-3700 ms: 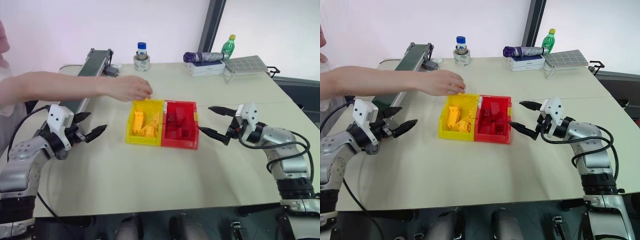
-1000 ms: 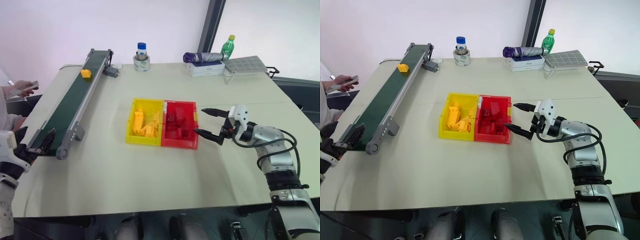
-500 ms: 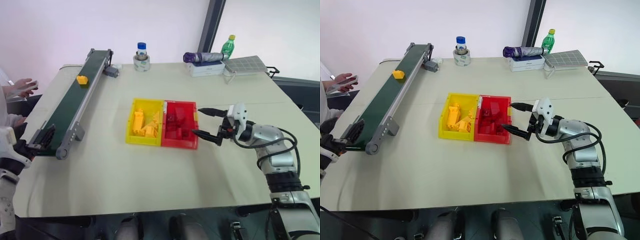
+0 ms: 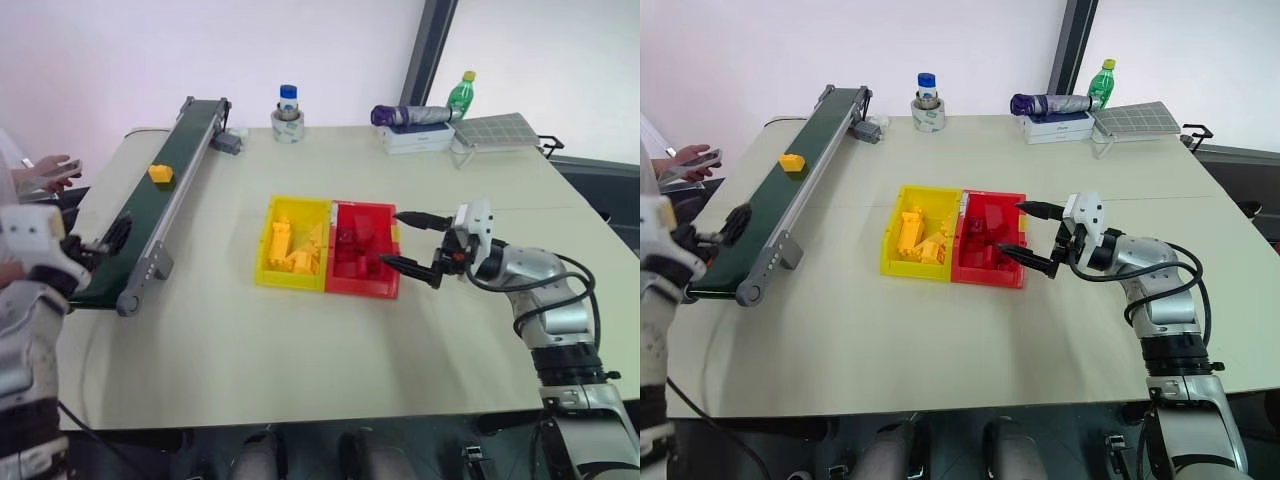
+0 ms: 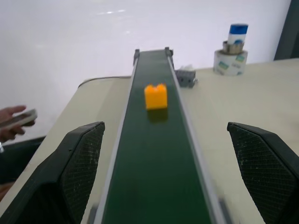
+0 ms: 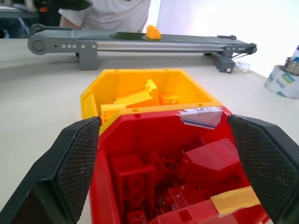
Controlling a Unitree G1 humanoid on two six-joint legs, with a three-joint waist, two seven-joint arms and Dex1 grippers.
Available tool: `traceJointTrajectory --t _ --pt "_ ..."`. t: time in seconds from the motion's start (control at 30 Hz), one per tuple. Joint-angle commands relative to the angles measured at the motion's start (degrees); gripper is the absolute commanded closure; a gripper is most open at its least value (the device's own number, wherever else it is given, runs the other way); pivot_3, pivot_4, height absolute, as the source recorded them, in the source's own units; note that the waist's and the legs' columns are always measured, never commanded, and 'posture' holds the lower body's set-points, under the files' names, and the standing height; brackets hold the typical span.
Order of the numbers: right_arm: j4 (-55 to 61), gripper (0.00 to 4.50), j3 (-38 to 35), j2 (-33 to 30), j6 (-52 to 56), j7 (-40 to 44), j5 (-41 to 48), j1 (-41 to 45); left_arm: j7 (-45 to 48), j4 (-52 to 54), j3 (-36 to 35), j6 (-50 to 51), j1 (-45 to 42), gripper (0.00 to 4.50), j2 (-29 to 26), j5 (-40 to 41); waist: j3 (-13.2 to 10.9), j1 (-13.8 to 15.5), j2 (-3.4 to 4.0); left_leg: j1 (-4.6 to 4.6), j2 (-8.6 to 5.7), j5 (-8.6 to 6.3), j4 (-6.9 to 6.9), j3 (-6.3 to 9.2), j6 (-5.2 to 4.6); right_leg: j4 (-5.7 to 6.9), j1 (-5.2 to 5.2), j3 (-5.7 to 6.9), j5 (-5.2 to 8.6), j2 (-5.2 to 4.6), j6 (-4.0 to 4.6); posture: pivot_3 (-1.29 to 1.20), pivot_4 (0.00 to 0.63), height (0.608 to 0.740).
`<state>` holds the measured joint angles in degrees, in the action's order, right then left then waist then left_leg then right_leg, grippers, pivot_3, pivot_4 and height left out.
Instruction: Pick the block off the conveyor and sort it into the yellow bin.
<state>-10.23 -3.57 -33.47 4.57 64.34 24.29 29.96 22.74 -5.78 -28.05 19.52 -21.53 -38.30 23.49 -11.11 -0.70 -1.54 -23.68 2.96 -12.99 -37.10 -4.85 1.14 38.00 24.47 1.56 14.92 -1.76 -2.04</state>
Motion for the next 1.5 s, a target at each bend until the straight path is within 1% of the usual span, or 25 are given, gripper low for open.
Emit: traceJointTrajectory --t 0.03,0.13,0.23,0.37,0.5,0.67,0.73,0.83,0.9,0.97,1.0,1.2,1.3,1.33,1.4,1.47,1.5 --pt "2.29 0.0 -1.07 0.0 -1.11 -1.01 -0.07 0.64 -1.01 -5.42 2.89 1.78 -6.6 0.06 -1.79 -2.39 0.0 -0.12 0.0 0.0 0.01 0.0 0.02 0.0 0.0 0.0 0.02 0.0 -0.01 0.05 -0.03 0.0 0.15 0.74" --pt "2.84 0.0 -1.22 -0.02 -0.88 -1.66 -0.21 0.19 -0.08 -10.46 5.89 0.86 -11.05 0.06 -2.74 -4.88 0.0 -0.12 0.0 0.0 0.02 0.0 0.07 0.04 0.0 0.02 0.03 0.03 -0.02 0.15 -0.05 0.0 0.15 0.74" --pt "3.97 0.0 -1.23 -0.15 -0.58 -2.16 -0.11 -0.77 -0.63 -18.2 8.52 -0.44 -15.89 0.06 -3.65 -8.06 0.0 -0.14 0.0 0.0 0.02 0.0 0.08 0.03 0.0 0.02 0.04 0.04 -0.02 0.16 -0.06 0.0 0.15 0.74" --pt "4.92 0.0 -1.15 -0.21 -0.22 -2.88 -0.16 -1.55 -1.52 -25.49 10.26 -3.14 -19.99 0.06 -2.99 -10.75 0.0 -0.07 0.0 -0.01 0.01 0.0 0.06 0.01 0.0 0.02 0.05 0.05 -0.02 0.14 -0.07 0.0 0.15 0.74" --pt "5.79 0.0 -1.12 -0.25 0.15 -3.62 -0.1 -1.92 -1.1 -29.0 10.92 -4.09 -21.45 0.06 -2.36 -11.3 0.0 -0.04 0.0 -0.01 0.0 0.0 0.05 0.0 0.0 0.02 0.04 0.05 -0.02 0.11 -0.08 0.0 0.15 0.74" --pt "6.76 0.0 -1.14 -0.41 0.56 -4.23 -0.06 -2.39 0.68 -31.54 9.65 -3.23 -22.32 0.06 -0.88 -8.56 0.0 -0.01 0.0 -0.01 0.01 0.01 0.04 0.01 0.01 0.04 0.04 0.05 -0.02 0.12 -0.08 0.0 0.15 0.74" --pt "6.81 0.0 -1.25 -0.5 0.66 -4.37 -0.09 -2.46 1.31 -31.92 9.62 -4.14 -22.06 0.06 -0.79 -8.65 0.0 0.0 -0.01 -0.01 0.01 0.0 0.02 0.01 0.01 0.05 0.04 0.06 -0.02 0.12 -0.08 0.0 0.15 0.74" --pt "6.85 0.0 -1.32 -0.58 0.76 -4.47 -0.08 -2.51 1.28 -31.71 8.69 -3.84 -21.5 0.85 -0.7 -7.81 0.0 -0.09 -0.01 -0.02 0.01 0.01 0.01 0.01 0.01 0.05 0.04 0.05 -0.03 0.12 -0.08 0.0 0.15 0.74" --pt "6.9 0.0 -1.33 -0.61 0.81 -4.59 -0.08 -2.54 1.29 -29.94 8.03 -3.58 -20.71 1.82 -0.82 -7.22 0.0 -0.1 -0.01 -0.02 0.01 0.01 0.01 0.01 0.01 0.05 0.04 0.05 -0.03 0.13 -0.08 0.0 0.15 0.74" --pt "6.47 0.0 -1.39 -0.61 0.6 -4.75 -0.28 -2.39 1.08 -27.44 7.82 -3.16 -19.3 2.89 -1.07 -7.11 0.0 -0.13 -0.01 -0.02 0.02 0.01 0.02 0.02 0.01 0.05 0.04 0.05 -0.03 0.13 -0.08 0.0 0.15 0.74" --pt "6.33 0.0 -1.42 -0.62 0.53 -4.79 -0.32 -2.34 0.99 -26.43 7.72 -2.91 -18.74 3.26 -1.09 -7.09 0.0 -0.11 -0.01 -0.02 0.02 0.01 0.02 0.02 0.01 0.05 0.04 0.05 -0.03 0.13 -0.08 0.0 0.15 0.74" --pt "5.34 0.0 -1.47 -0.6 -0.05 -4.66 -0.67 -1.96 -0.15 -16.9 6.95 1.5 -16.93 3.21 0.78 -4.53 0.0 0.16 -0.01 -0.02 0.01 0.01 -0.01 0.03 0.01 0.06 0.02 0.05 -0.03 0.11 -0.08 0.0 0.15 0.74" --pt "5.02 0.0 -1.39 -0.56 -0.3 -4.6 -0.8 -1.72 3.67 -6.49 11.16 5.5 -18.25 3.21 5.1 -0.33 0.0 0.33 -0.01 -0.03 -0.02 0.01 -0.05 0.05 0.01 0.06 -0.02 0.05 -0.04 0.09 -0.09 0.0 0.15 0.74" --pt "4.96 0.0 -1.37 -0.55 -0.35 -4.6 -0.81 -1.67 4.14 -4.53 11.85 6.56 -18.4 3.21 6.03 0.38 0.0 0.45 -0.01 -0.04 -0.03 0.01 -0.06 0.06 0.01 0.06 -0.04 0.05 -0.04 0.08 -0.1 0.0 0.15 0.74" --pt "4.83 0.0 -1.35 -0.56 -0.46 -4.58 -0.82 -1.57 5.31 0.61 15.4 9.67 -18.7 3.21 9.61 2.22 0.0 0.46 -0.01 -0.05 -0.07 0.01 -0.11 0.05 0.01 0.04 -0.05 0.05 -0.07 0.07 -0.15 0.0 0.15 0.74" --pt "4.6 0.0 -1.34 -0.63 -0.67 -4.55 -0.94 -1.39 5.19 4.13 20.58 11.34 -19.52 3.21 13.6 1.33 0.01 0.37 -0.01 -0.05 -0.08 0.01 -0.12 0.04 0.0 0.04 -0.06 0.03 -0.08 0.08 -0.18 0.0 0.15 0.74" --pt "4.45 0.0 -1.33 -0.65 -0.75 -4.53 -0.97 -1.28 4.98 4.83 22.25 11.76 -19.82 3.21 14.76 0.55 0.01 0.3 -0.01 -0.05 -0.08 0.01 -0.12 0.05 0.0 0.04 -0.06 0.02 -0.08 0.09 -0.18 0.0 0.15 0.74"
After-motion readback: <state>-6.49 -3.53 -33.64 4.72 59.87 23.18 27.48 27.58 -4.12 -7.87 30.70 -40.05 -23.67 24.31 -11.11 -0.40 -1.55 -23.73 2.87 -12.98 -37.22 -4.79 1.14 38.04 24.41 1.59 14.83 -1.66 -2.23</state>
